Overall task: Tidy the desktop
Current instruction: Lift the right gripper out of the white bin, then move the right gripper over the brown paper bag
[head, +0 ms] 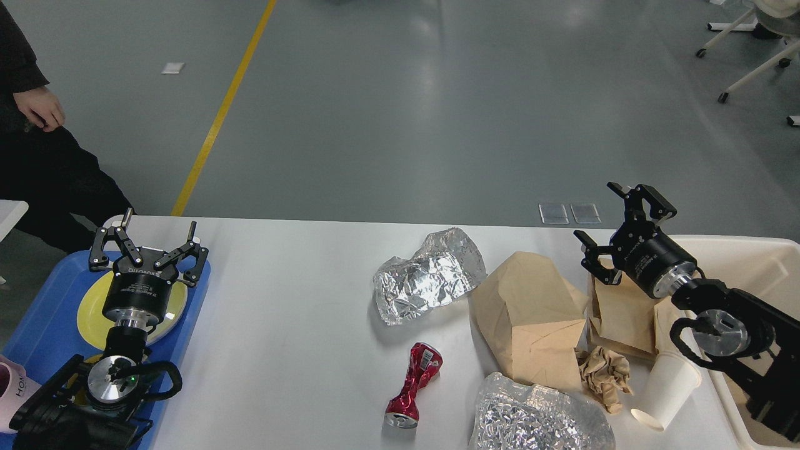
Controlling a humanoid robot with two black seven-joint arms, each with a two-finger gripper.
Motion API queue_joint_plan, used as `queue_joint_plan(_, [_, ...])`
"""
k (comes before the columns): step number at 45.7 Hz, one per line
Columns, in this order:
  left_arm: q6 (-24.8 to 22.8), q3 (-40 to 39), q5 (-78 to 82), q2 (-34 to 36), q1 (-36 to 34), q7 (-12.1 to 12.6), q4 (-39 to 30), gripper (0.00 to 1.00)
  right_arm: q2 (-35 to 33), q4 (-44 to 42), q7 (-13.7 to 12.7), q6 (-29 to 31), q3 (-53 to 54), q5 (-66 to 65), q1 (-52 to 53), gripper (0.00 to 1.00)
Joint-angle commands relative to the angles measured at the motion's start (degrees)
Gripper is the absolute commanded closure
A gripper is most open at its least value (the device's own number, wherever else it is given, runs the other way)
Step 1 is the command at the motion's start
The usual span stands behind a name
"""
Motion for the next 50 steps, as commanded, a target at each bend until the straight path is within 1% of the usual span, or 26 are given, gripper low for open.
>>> queue_joint_plan(1, [0.0, 0.0, 0.0, 0.0, 0.0, 0.0, 0.0, 0.04, -4.3, -0.5, 0.1, 0.0, -18.5, 0.1, 12.2, 0.0])
queue_joint_plan(7, [0.0, 0.0, 0.0, 0.0, 0.0, 0.0, 0.0, 0.04, -5.0, -2.4, 0.1, -0.3, -40.9, 0.2, 29.2, 0.0])
queue_joint_plan(12, [0.0, 0.0, 0.0, 0.0, 0.0, 0.0, 0.0, 0.04, -3.7, -2.6, 0.1, -0.1, -63.1, 0.3, 45.2, 0.0])
queue_joint_plan(16, [0.0, 0.0, 0.0, 0.0, 0.0, 0.0, 0.0, 0.04, -1.1, -2.1, 0.1, 0.3, -81.5, 1.0, 55.4, 0.0])
queue_joint_plan(19, [0.0, 0.0, 0.0, 0.0, 0.0, 0.0, 0.0, 0.04, 2.3, -1.9, 0.1, 1.3, -92.0, 1.4, 61.2, 0.0])
queue_joint_plan(22, [0.0, 0.0, 0.0, 0.0, 0.0, 0.0, 0.0, 0.04, 5.1, -0.9, 0.0, 5.2, -99.1, 3.0, 66.3, 0.0])
queue_joint_plan(26, [0.0, 0.0, 0.0, 0.0, 0.0, 0.0, 0.0, 0.04, 7.9, -0.2, -0.5, 14.3, -105.0, 5.0, 71.8, 0.0])
queue_joint_plan(27, [0.0, 0.0, 0.0, 0.0, 0.0, 0.0, 0.0, 0.04, 10.3, 0.1, -0.7, 18.3, -107.1, 4.8, 74.2, 0.0])
queue_joint_plan(29, [0.0, 0.0, 0.0, 0.0, 0.0, 0.0, 0.0, 0.04, 12.7, 0.9, -1.2, 22.1, -109.2, 4.7, 76.7, 0.0])
queue_joint_plan(31, [0.0, 0.0, 0.0, 0.0, 0.0, 0.0, 0.0, 0.04, 14.5, 3.1, -2.6, 24.7, -110.9, 4.5, 79.4, 0.0])
queue_joint_plan(33, [0.0, 0.0, 0.0, 0.0, 0.0, 0.0, 0.0, 0.04, 15.3, 6.2, -5.0, 26.1, -111.9, 4.0, 82.3, 0.0])
queue_joint_plan(34, [0.0, 0.0, 0.0, 0.0, 0.0, 0.0, 0.0, 0.04, 15.5, 11.6, -9.0, 26.5, -112.3, 4.0, 86.4, 0.0])
queue_joint_plan(37, [0.0, 0.0, 0.0, 0.0, 0.0, 0.0, 0.0, 0.04, 15.2, 18.4, -14.7, 26.5, -112.3, 4.0, 92.3, 0.0])
queue_joint_plan(40, [0.0, 0.0, 0.0, 0.0, 0.0, 0.0, 0.0, 0.04, 14.8, 23.1, -19.5, 26.8, -112.1, 4.0, 96.6, 0.0])
queue_joint_plan(43, [0.0, 0.0, 0.0, 0.0, 0.0, 0.0, 0.0, 0.04, 14.1, 27.4, -21.6, 26.9, -111.9, 4.1, 100.0, 0.0])
queue_joint_plan(50, [0.0, 0.0, 0.0, 0.0, 0.0, 0.0, 0.0, 0.04, 11.2, 38.6, -22.4, 27.3, -111.9, 4.2, 109.9, 0.0])
